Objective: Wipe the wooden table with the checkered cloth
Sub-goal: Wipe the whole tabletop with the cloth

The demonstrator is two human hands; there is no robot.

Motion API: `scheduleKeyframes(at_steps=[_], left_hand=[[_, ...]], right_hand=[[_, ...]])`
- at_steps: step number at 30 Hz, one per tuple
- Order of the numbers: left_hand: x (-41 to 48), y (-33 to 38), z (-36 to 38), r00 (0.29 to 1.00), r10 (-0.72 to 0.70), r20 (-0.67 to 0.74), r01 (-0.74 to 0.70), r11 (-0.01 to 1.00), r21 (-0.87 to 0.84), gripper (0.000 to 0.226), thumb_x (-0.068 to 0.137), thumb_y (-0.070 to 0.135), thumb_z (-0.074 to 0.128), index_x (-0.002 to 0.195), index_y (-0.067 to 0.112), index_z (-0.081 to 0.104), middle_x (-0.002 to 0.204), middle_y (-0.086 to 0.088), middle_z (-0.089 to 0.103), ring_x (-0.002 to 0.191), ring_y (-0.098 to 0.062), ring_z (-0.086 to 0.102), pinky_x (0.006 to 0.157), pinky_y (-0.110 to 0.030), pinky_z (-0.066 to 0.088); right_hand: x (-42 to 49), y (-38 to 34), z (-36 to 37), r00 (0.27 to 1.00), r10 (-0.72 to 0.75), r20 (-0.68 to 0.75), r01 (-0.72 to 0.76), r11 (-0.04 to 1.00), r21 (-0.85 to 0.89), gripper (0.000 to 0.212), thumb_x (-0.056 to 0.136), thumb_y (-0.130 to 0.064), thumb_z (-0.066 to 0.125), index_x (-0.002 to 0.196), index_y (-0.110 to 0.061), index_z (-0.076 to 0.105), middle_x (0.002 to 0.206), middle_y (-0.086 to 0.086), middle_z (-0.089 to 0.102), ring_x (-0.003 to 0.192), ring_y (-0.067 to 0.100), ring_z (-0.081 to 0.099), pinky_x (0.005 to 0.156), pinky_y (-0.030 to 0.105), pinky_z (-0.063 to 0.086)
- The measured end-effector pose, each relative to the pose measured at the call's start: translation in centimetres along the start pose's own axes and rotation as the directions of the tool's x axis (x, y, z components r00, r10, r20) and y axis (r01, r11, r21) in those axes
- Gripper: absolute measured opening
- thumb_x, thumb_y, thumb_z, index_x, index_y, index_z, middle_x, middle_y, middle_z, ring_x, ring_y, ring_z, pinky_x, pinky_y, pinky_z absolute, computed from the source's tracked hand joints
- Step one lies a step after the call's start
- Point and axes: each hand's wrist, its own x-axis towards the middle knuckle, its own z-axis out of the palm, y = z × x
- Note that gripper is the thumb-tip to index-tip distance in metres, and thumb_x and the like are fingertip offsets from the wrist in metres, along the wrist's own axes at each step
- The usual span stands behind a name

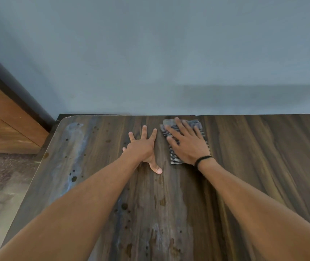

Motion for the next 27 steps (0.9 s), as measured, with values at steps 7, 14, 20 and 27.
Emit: scheduleKeyframes(at_steps=[7, 14, 20, 27], left_hand=[[-1.1, -0.6, 0.2, 0.997, 0.057, -0.05, -0.057, 0.998, -0.001, 0.158, 0.046, 0.061, 0.089, 0.149, 0.033, -0.027, 0.156, 0.0, -0.037, 0.141, -0.049, -0.025, 0.115, -0.068, 0.012], [-7.1, -3.6, 2.4, 0.995, -0.057, 0.078, 0.054, 0.998, 0.043, 0.152, 0.056, 0.063, 0.085, 0.146, 0.033, -0.033, 0.153, -0.002, -0.041, 0.14, -0.048, -0.027, 0.116, -0.062, 0.003], [-10.6, -4.6, 5.4, 0.996, -0.055, 0.074, 0.056, 0.998, -0.009, 0.147, 0.064, 0.05, 0.087, 0.145, 0.034, -0.035, 0.151, -0.002, -0.044, 0.14, -0.049, -0.027, 0.117, -0.062, 0.013], [-10.0, -5.4, 6.6, 1.0, -0.009, -0.023, 0.009, 1.0, -0.012, 0.152, 0.056, 0.053, 0.09, 0.149, 0.035, -0.029, 0.156, -0.002, -0.038, 0.141, -0.051, -0.023, 0.116, -0.062, 0.013]], right_hand=[[-4.6, -2.0, 1.0, 0.998, 0.012, -0.061, -0.013, 1.0, -0.017, 0.061, 0.102, -0.063, 0.011, 0.16, -0.047, 0.003, 0.169, -0.006, -0.012, 0.156, 0.019, -0.011, 0.122, 0.047, -0.013], [-8.4, -4.7, 0.9, 0.994, 0.086, -0.072, -0.085, 0.996, 0.018, 0.058, 0.106, -0.056, 0.02, 0.162, -0.041, 0.012, 0.171, -0.001, -0.005, 0.158, 0.023, -0.005, 0.124, 0.05, -0.011], [-12.8, -2.3, 0.5, 0.998, 0.049, -0.046, -0.049, 0.999, 0.003, 0.056, 0.105, -0.058, 0.02, 0.16, -0.047, 0.013, 0.171, -0.006, -0.003, 0.158, 0.02, -0.001, 0.124, 0.046, -0.009], [-18.3, -3.2, 1.9, 0.996, -0.087, -0.021, 0.086, 0.995, -0.047, 0.057, 0.104, -0.06, 0.014, 0.16, -0.048, 0.012, 0.17, -0.007, -0.001, 0.158, 0.019, 0.001, 0.124, 0.043, -0.007]])
